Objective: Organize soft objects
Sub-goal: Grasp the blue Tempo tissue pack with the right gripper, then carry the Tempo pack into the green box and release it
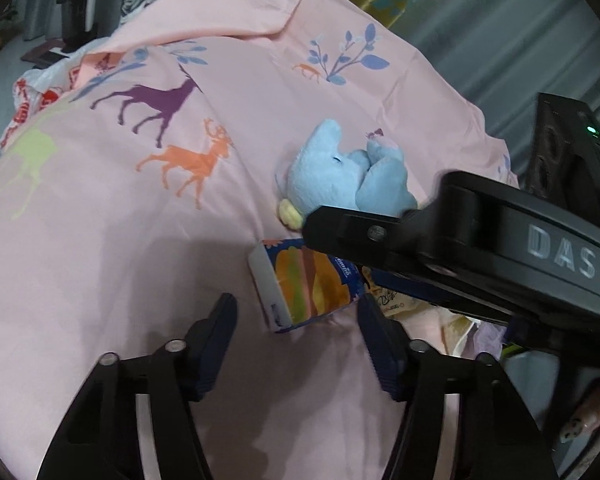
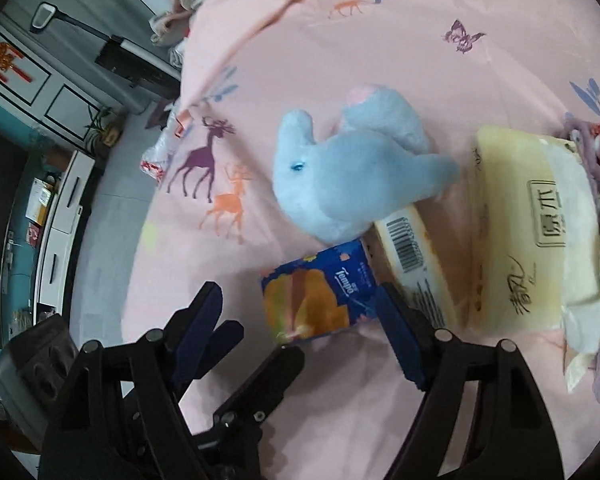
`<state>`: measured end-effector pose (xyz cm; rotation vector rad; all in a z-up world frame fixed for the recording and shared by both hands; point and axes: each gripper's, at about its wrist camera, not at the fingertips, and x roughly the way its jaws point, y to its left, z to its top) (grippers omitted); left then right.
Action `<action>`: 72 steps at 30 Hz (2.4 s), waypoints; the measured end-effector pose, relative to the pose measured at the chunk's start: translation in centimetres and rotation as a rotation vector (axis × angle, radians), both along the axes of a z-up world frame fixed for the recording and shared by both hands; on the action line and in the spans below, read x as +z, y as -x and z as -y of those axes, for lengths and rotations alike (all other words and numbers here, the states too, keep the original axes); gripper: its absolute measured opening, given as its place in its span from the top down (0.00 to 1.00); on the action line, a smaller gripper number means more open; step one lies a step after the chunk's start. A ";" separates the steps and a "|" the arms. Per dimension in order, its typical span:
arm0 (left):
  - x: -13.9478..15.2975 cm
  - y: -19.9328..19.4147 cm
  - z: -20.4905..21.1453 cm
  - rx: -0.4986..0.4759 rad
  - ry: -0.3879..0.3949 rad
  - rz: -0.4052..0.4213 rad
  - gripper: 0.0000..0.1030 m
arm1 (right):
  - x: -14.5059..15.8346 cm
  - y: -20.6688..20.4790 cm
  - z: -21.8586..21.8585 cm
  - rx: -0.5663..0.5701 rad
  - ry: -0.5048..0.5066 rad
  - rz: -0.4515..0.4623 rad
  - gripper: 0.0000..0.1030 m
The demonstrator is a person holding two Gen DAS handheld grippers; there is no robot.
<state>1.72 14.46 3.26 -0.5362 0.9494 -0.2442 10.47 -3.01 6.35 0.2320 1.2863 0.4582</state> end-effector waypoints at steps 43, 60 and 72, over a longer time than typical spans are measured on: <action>2.8 8.4 15.4 -0.410 -0.013 0.014 0.62 | 1.7 13.2 16.3 -0.283 -0.020 0.083 0.30; 0.0 8.3 18.1 -0.426 -0.033 -0.093 0.62 | -1.8 14.9 21.7 -0.373 -0.085 0.010 0.23; 1.2 9.2 20.1 -0.459 -0.114 -0.020 0.62 | -2.7 14.6 21.8 -0.353 -0.126 0.019 0.38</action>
